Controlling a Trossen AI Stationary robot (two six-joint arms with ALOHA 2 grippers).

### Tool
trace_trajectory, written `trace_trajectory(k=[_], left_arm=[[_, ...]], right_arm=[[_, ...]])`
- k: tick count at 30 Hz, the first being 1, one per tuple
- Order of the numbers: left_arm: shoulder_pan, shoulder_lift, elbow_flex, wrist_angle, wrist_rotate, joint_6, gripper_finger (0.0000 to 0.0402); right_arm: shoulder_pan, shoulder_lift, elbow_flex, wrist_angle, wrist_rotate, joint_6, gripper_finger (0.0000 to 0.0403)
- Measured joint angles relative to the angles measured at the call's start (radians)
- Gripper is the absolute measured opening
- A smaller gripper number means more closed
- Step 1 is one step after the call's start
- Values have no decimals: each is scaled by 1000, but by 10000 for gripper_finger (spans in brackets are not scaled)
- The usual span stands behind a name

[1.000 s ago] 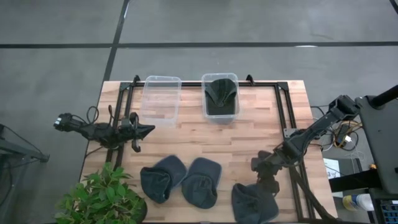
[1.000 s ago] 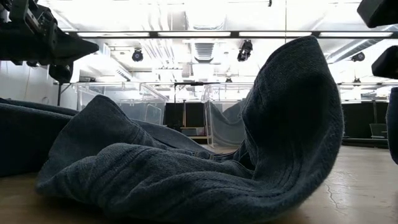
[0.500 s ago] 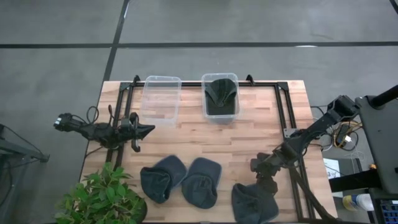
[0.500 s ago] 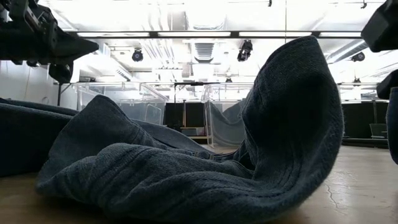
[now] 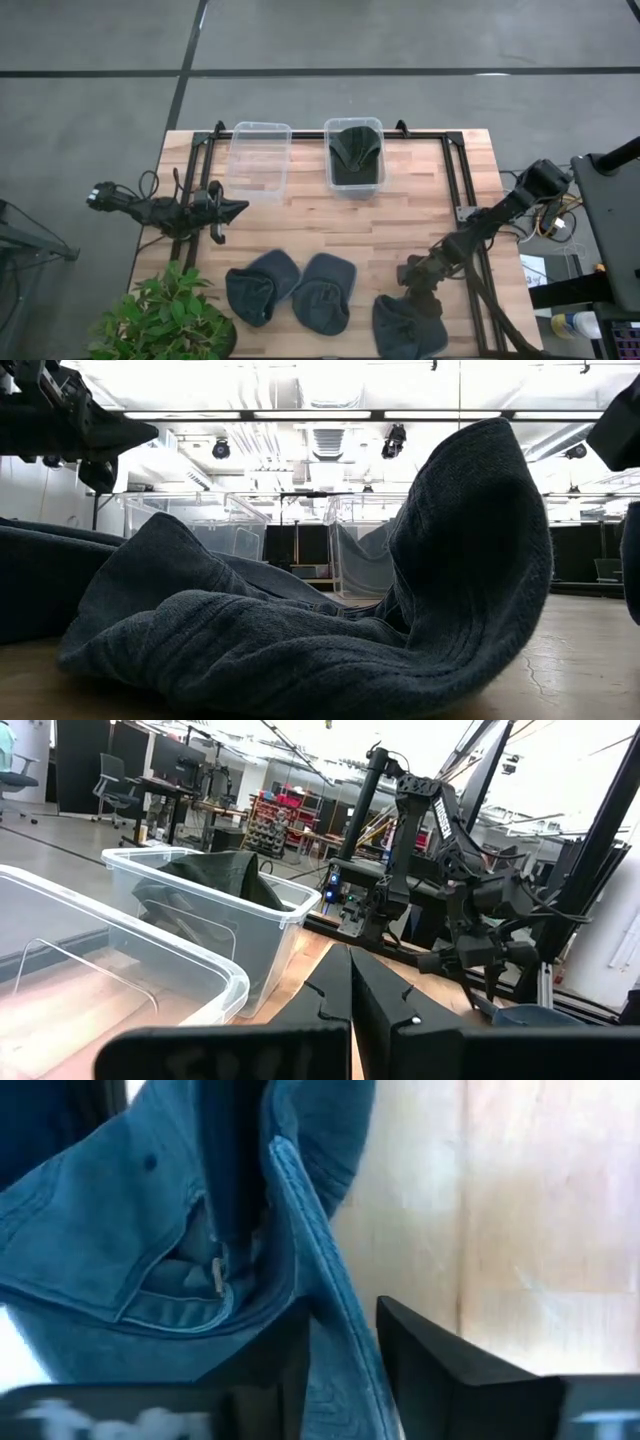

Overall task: Pick & Place hat
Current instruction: Put the right blue cap into the left transparent bin

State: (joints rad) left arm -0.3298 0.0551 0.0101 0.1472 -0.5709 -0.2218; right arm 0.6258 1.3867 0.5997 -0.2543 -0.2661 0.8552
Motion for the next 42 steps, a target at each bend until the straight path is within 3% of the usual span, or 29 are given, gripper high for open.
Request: trace_trajectory(k=[5,9,14,20,27,36,38,42], left_arm=[[0,0,0,2,-3,-39,0],[0,0,0,2,-3,-54,0],[0,0,0,2,-3,-65,0],[1,0,0,16,-3,-77,0],[1,0,0,55,-48,-79,5],[2,0,0,130,-75,-7,80],[2,0,0,135,-86,-38,94],[2,0,0,139,-85,-45,103]], right_arm=[[0,14,21,0,-47,-21,20],[-13,-17,50,-65,-23,-23,13],[-39,-101,146,-292,97,-71,11],[-67,-213,289,-520,323,-111,10],[-74,-317,428,-524,670,-191,10],[-114,-324,566,-508,1056,-276,11],[-142,-313,585,-466,1098,-297,11],[-215,-283,600,-322,1076,-412,11]])
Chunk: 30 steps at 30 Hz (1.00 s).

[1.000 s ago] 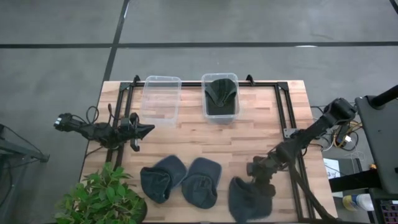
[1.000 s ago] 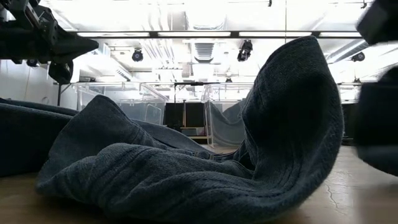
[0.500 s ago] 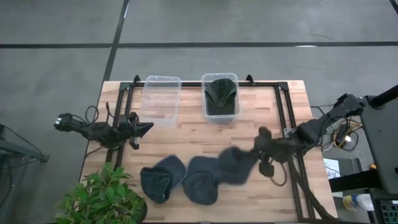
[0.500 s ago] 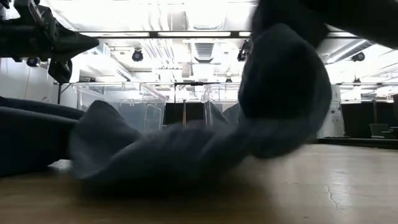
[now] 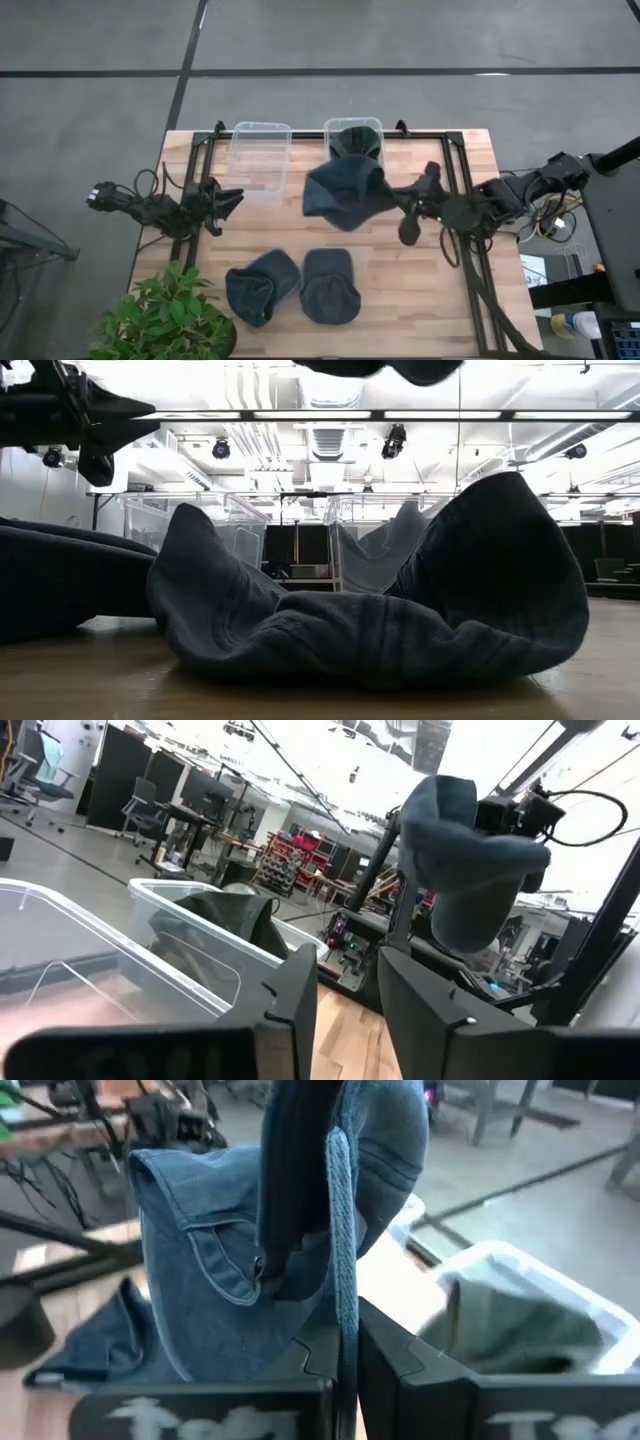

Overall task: Pick & Place hat
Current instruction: Put the right blue cap into the left transparent bin

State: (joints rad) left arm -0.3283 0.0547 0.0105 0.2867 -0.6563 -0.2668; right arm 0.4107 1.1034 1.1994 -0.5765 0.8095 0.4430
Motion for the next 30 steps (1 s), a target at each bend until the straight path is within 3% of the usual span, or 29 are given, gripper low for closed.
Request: trace_trajectory(k=[10,16,19,22,30], left_arm=[[1,0,0,65,-27,38,104],[1,2,0,110,44,109,104],[1,5,0,152,39,130,104],[1,8,0,169,-44,121,104],[1,8,0,167,-57,169,104]], right_arm=[[-240,158,3,409,-150,-247,12],[-356,332,39,598,-239,-321,12],[-385,421,79,685,-264,-332,12],[-389,510,126,792,-267,-393,12],[-414,671,315,797,-264,-421,12]])
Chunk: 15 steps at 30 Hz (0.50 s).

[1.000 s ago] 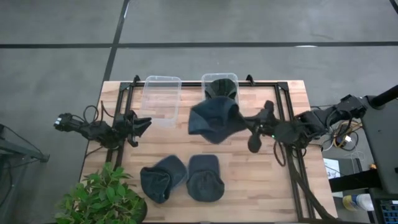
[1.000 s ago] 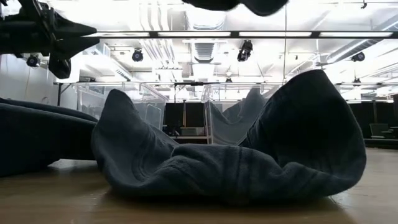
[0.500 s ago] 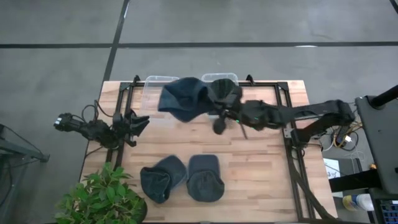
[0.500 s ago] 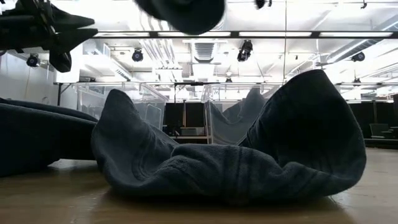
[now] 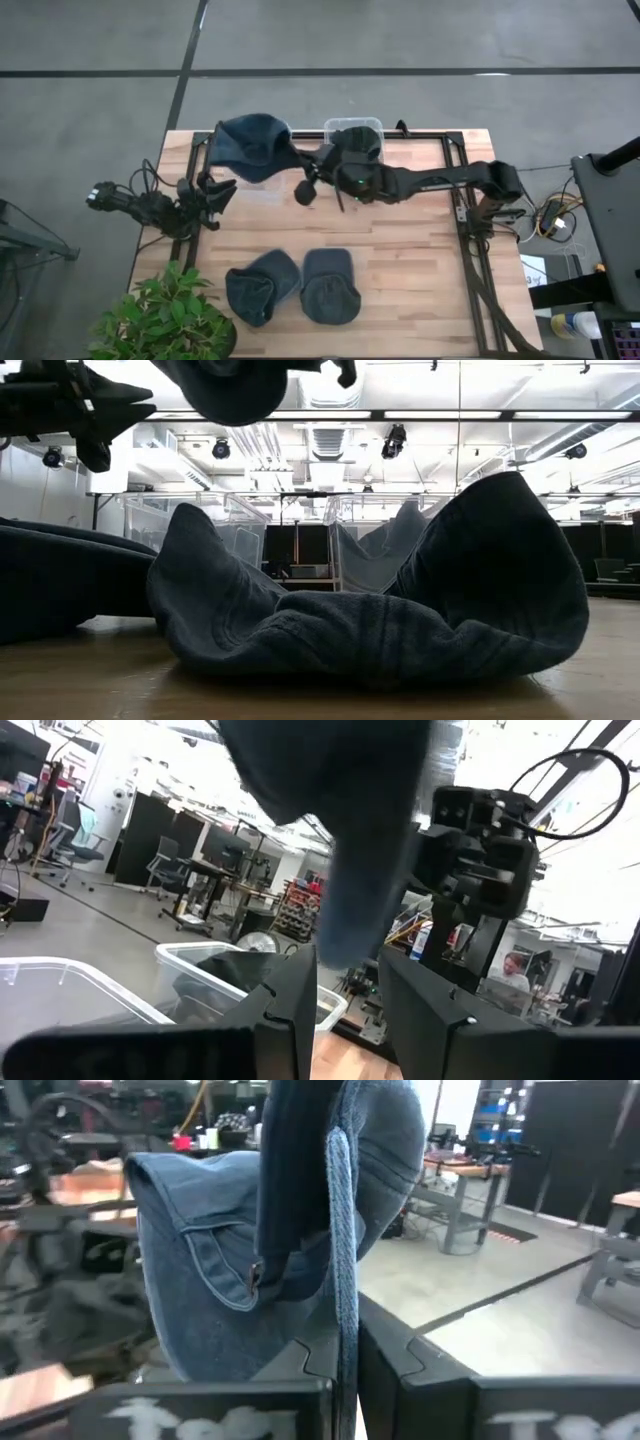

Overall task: Pick & Place hat
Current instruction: Put the right blue cap into the left transparent bin

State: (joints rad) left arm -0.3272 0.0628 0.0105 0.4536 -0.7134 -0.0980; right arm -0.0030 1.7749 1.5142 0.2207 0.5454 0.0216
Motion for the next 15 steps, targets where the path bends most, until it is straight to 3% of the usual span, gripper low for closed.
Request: trace_trajectory(k=[7,15], left_arm=[[0,2,0,6,-22,48,104],[0,2,1,30,-73,71,104]], right_arm=[[-35,84,88,1,-54,29,12],[-49,90,96,3,-76,55,12]])
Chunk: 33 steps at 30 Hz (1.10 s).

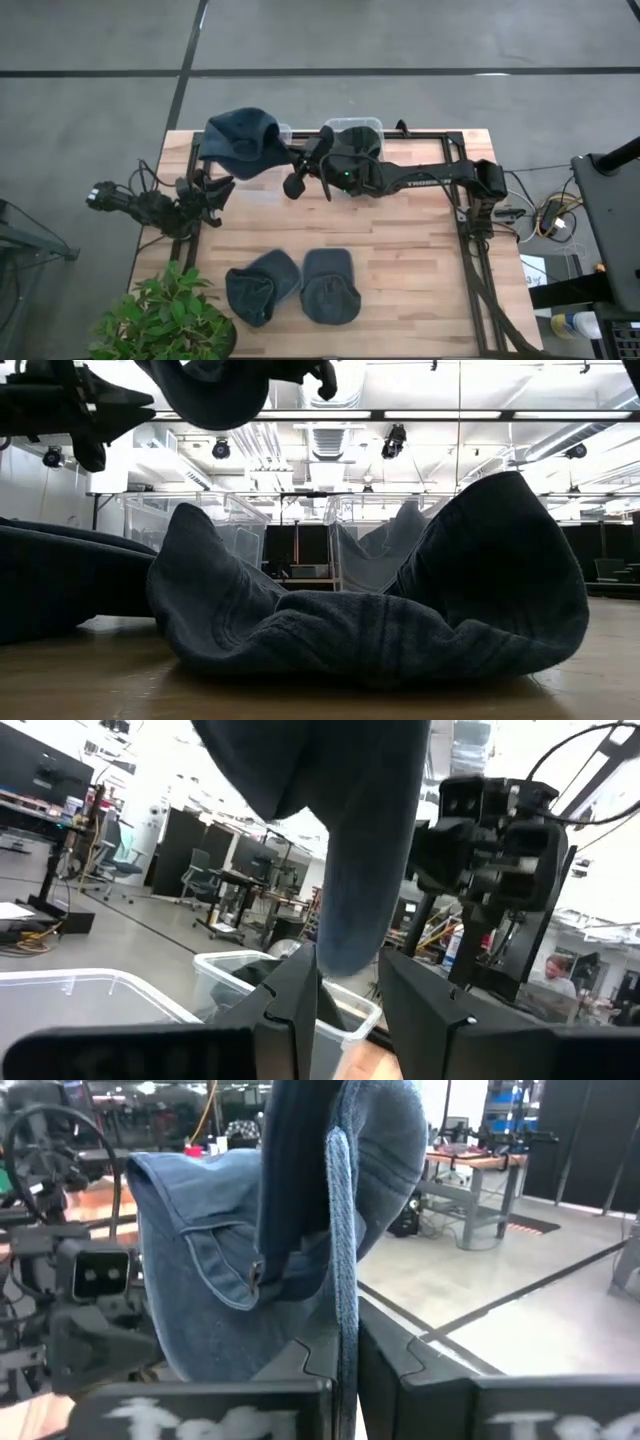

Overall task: Pick & Place hat
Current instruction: Put the right blue cap into the left transparent bin

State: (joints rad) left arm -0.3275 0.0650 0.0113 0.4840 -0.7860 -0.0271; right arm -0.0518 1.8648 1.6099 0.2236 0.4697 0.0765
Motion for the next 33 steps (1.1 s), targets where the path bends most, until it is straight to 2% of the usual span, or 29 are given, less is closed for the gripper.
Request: trace_trajectory(k=[6,11,18,28,33], left_arm=[[4,0,1,97,-17,79,104],[11,27,2,123,21,77,104],[51,157,11,267,29,101,104],[76,378,119,266,35,80,104],[75,417,112,224,10,58,104]], right_arm=[[-4,0,2,15,-30,28,12],[-4,3,0,19,-37,26,12],[-4,3,0,27,-36,28,13],[-5,3,0,37,-39,4,13],[-3,-10,-3,34,-7,-63,13]])
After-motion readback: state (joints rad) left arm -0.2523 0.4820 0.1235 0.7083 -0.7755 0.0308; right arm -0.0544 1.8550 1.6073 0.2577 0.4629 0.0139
